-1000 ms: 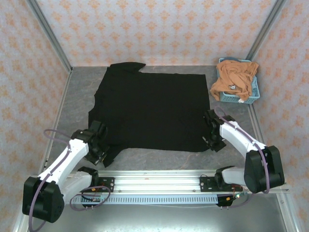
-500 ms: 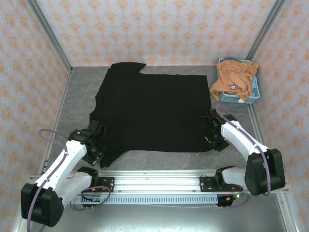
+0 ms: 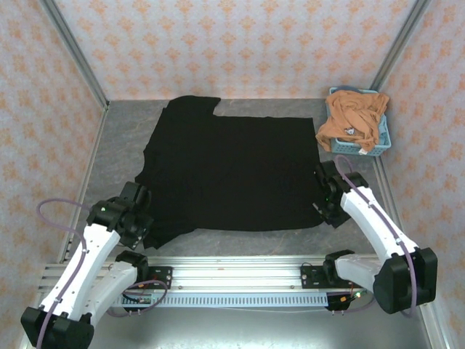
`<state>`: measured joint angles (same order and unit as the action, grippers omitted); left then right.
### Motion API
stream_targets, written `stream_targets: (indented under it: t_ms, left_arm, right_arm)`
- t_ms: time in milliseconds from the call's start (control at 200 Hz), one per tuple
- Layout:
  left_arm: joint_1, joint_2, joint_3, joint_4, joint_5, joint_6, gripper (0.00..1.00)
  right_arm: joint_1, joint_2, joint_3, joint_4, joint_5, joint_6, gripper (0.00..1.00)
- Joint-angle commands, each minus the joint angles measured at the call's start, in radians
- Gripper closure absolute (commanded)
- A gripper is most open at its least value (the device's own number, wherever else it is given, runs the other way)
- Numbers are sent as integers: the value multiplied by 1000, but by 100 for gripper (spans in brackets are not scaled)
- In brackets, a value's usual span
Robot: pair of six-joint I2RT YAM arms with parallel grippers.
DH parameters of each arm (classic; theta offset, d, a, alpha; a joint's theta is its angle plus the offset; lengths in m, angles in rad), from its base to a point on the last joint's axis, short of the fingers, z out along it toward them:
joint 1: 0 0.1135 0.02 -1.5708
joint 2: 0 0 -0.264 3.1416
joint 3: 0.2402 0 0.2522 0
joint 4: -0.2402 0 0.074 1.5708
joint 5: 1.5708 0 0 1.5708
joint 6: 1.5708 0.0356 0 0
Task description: Fold and stack the t-shirts
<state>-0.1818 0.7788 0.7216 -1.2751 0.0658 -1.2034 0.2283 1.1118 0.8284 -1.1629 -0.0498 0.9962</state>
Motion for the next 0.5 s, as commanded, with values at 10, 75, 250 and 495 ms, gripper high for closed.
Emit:
stream_targets:
  t_ms: [10, 75, 250, 495]
  left_arm:
    - [-4, 54, 57, 130, -37, 19, 100]
    - [-3, 116, 94, 193, -32, 44, 100]
    - [-4, 320, 258, 297, -37, 123, 100]
    - [-2, 586, 537, 250, -121, 243, 100]
  right_arm:
    - [-7, 22, -18, -14, -4, 32, 100]
    - [-16, 37, -29, 23, -31, 38, 100]
    - [-56, 95, -3, 83, -76, 53, 100]
    - [-99, 183, 109, 93, -24, 50, 100]
